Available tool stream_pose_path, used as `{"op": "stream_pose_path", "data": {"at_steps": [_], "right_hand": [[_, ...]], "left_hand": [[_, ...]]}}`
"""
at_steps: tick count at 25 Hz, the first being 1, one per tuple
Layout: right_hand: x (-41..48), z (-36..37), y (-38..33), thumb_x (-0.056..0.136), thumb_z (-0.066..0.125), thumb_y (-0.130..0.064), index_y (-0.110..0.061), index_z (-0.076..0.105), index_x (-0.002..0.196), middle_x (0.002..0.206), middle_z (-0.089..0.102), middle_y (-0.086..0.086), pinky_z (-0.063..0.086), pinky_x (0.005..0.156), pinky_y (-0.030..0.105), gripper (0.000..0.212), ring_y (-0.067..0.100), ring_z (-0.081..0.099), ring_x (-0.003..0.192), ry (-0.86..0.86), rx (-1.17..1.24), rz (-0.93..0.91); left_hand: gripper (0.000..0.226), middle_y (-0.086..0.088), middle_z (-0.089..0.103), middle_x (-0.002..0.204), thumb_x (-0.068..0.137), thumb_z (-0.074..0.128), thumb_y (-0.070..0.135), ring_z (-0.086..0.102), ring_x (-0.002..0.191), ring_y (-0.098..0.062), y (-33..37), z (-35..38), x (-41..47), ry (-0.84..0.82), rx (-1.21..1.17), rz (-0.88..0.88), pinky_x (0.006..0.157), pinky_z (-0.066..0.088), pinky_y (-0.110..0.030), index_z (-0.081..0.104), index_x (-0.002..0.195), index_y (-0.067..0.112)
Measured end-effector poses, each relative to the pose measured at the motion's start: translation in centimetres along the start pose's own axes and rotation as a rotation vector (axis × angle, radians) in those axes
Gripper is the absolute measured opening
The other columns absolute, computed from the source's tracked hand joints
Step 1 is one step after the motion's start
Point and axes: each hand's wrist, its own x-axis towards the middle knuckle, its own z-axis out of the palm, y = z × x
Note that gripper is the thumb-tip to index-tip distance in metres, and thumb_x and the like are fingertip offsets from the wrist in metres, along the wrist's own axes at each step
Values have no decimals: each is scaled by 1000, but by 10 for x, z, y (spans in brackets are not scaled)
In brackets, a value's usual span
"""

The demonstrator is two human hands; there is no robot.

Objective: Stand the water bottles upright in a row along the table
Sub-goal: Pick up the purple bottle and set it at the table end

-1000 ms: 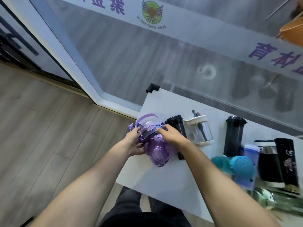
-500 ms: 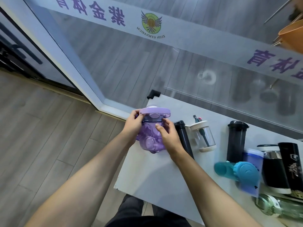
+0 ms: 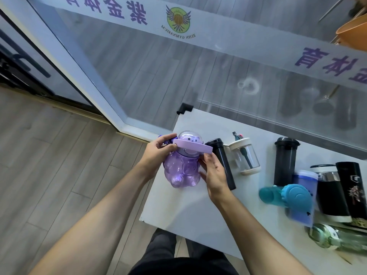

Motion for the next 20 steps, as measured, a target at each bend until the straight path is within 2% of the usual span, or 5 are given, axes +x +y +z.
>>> {"op": "stream_pose_path", "data": {"at_steps": [6, 10, 14, 17, 20], "right_hand": [[-8, 1, -4, 96, 57, -50, -26, 66, 112, 121, 71, 10, 56, 78, 33, 30, 18, 69, 108, 100, 49, 66], [-16, 0, -1, 84, 64, -61, -24, 65, 92, 96, 70, 1, 55, 77, 35, 38, 15, 67, 92, 184, 2, 72], [-24, -8, 13, 92, 64, -50, -17, 65, 85, 83, 66, 1, 50, 76, 33, 35, 15, 58, 78, 266, -76, 88], [-32, -9, 28, 97, 64, -35, -15, 66, 85, 79, 63, 2, 50, 77, 35, 23, 18, 57, 78, 258, -152, 79], [-39, -8, 35, 99, 62, -31, -17, 67, 97, 88, 67, 1, 51, 77, 28, 15, 17, 61, 80, 201, -261, 56]], "left_hand": [[30, 4, 68, 75, 80, 80, 31, 58, 66, -9, -10, 5, -4, 128, -29, 20, 75, 48, -35, 76, 100, 9], [58, 1, 61, 65, 60, 84, 58, 50, 65, -18, -20, 7, -10, 176, -46, -5, 68, 44, -34, 77, 86, 6], [51, -12, 63, 72, 60, 85, 61, 47, 68, -24, -37, 7, -22, 223, -42, -89, 69, 39, -37, 75, 66, 11], [50, -6, 67, 67, 65, 82, 60, 49, 64, -22, -52, 1, -39, 274, 34, -156, 69, 42, -34, 76, 69, 10], [49, 2, 74, 77, 74, 76, 59, 62, 69, -19, -56, -6, -49, 302, 108, -160, 75, 52, -38, 72, 93, 14]]}}
